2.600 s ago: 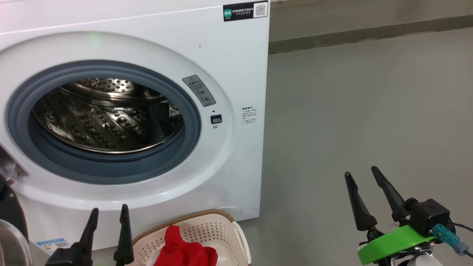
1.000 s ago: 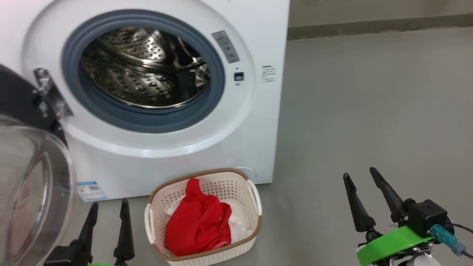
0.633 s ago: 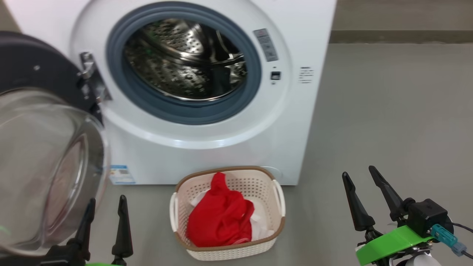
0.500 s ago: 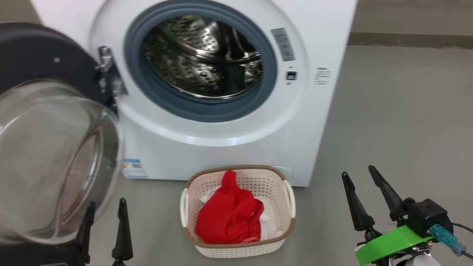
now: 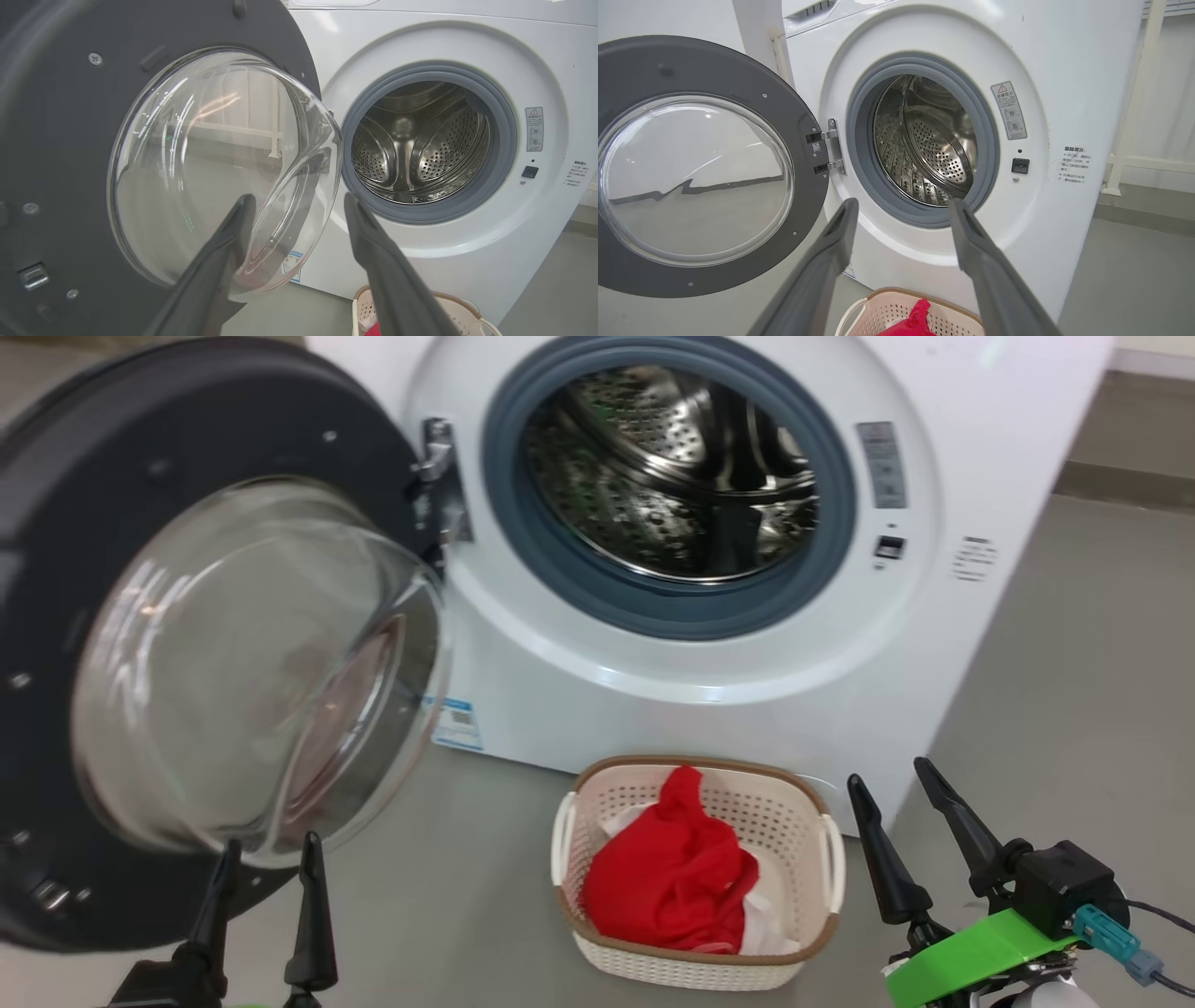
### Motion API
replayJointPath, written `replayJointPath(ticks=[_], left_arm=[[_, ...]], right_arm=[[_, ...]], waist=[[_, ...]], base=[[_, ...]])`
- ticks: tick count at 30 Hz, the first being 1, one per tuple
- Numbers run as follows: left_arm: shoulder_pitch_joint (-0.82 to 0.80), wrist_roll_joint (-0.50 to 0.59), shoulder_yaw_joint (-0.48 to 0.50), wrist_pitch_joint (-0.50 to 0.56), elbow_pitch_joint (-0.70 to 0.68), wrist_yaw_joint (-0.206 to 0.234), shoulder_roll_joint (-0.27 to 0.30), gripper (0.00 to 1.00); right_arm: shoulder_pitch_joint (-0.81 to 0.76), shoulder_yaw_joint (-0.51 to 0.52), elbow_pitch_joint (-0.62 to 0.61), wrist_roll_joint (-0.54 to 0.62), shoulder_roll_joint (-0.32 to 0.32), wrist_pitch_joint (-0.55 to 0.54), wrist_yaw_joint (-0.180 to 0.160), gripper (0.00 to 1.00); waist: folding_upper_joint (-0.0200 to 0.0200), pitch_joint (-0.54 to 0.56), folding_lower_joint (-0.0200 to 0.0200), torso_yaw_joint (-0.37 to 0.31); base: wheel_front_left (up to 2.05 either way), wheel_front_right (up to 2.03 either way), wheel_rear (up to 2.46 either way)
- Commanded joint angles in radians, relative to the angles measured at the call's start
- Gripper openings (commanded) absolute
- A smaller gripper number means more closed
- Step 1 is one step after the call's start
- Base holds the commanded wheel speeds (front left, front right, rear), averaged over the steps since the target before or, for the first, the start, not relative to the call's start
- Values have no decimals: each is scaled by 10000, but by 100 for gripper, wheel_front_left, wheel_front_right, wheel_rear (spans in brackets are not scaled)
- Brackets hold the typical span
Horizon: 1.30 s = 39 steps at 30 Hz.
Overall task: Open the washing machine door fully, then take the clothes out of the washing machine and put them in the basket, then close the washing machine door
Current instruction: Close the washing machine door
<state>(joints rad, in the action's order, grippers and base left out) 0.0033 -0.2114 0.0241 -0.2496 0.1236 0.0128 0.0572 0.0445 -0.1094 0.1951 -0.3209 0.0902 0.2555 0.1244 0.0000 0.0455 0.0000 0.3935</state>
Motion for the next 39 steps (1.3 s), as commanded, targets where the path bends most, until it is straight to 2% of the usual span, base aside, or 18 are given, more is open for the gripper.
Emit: replayJointPath(ticks=[1, 6, 23, 24, 25, 26, 27, 34, 39], left_arm=[[-104, 63, 272, -122, -318, 72, 206, 100], [-58, 36, 279, -103, -317, 134, 249, 100], [106, -125, 472, -111, -571, 392, 336, 100], [102, -123, 464, -106, -571, 399, 348, 88], [93, -123, 454, -90, -570, 403, 361, 48], [62, -110, 446, -86, -596, 405, 383, 36], [36, -120, 453, -87, -622, 411, 392, 0], [-622, -83, 787, -109, -1132, 576, 613, 0], [-1563, 114, 1291, -117, -1578, 783, 1144, 0]], right_arm=[[226, -216, -273, -69, 46, 63, 63, 100], [236, -281, -244, -84, -5, 63, 63, 100], [581, -635, -55, -177, 53, 63, 63, 100], [575, -634, -54, -178, 51, 63, 63, 100], [567, -628, -58, -179, 51, 63, 63, 100], [557, -618, -61, -181, 51, 63, 63, 100], [544, -608, -62, -182, 51, 63, 63, 100], [396, -572, -66, -177, 45, 63, 63, 100], [291, -534, -80, -179, 36, 63, 63, 100]], waist=[[0, 50, 0, 482], [0, 126, 0, 842], [0, 11, 0, 938], [0, 18, 0, 932], [0, 25, 0, 926], [0, 33, 0, 920], [0, 43, 0, 912], [0, 113, 0, 856], [0, 189, 0, 757]], base=[[0, 0, 0], [0, 0, 0], [0, 0, 0], [0, 0, 0], [0, 0, 0], [0, 0, 0], [0, 0, 0], [0, 0, 0], [0, 0, 0]])
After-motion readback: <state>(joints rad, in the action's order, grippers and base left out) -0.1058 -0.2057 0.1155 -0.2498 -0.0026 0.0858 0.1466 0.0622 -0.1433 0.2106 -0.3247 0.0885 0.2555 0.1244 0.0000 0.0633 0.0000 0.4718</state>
